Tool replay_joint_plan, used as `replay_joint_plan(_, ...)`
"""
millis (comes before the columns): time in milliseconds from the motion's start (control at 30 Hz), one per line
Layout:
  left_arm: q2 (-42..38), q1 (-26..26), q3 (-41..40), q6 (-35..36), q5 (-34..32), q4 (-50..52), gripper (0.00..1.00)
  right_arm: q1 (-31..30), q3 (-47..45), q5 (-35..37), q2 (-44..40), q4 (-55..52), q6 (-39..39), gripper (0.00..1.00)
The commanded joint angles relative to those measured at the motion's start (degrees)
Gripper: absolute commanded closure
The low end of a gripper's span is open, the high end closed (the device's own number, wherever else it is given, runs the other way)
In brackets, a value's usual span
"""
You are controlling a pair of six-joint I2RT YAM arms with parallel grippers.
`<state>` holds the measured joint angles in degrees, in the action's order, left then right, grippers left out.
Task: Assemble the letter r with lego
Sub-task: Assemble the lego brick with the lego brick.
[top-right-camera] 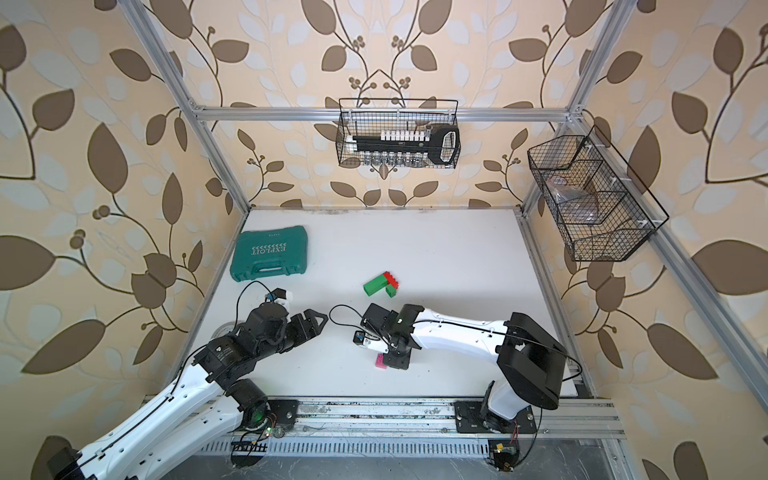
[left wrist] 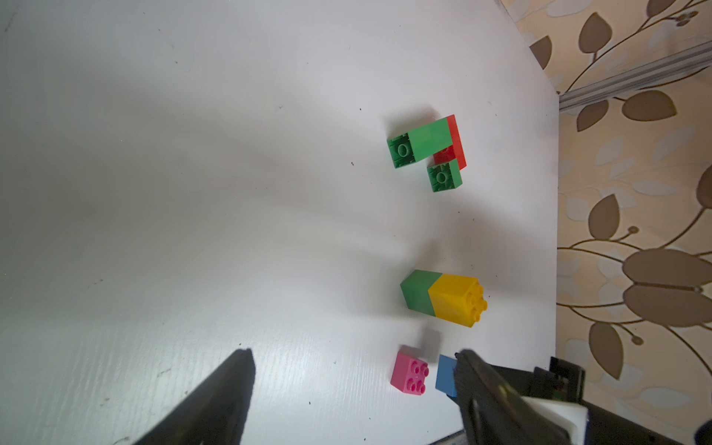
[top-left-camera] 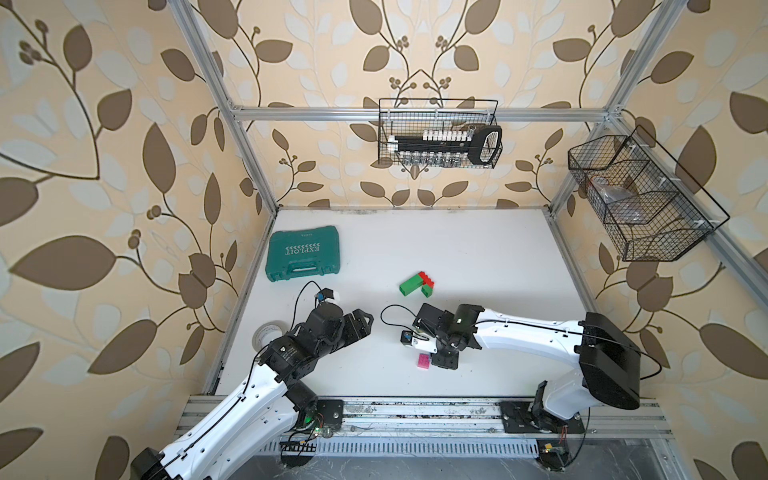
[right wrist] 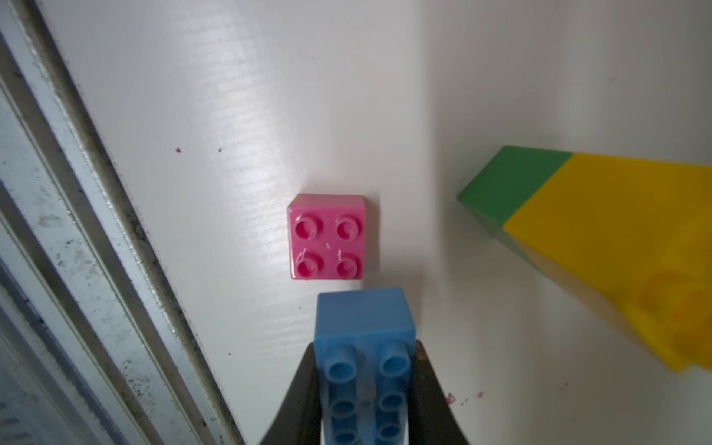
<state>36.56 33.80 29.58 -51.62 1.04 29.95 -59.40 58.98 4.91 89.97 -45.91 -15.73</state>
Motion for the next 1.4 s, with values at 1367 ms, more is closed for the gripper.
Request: replay_joint_plan(1367,-18.33,0.29,2.99,15.27,-0.40,6.04,0.14,-4.48,13.88,-6.31,15.22,0.16,6.29,1.00)
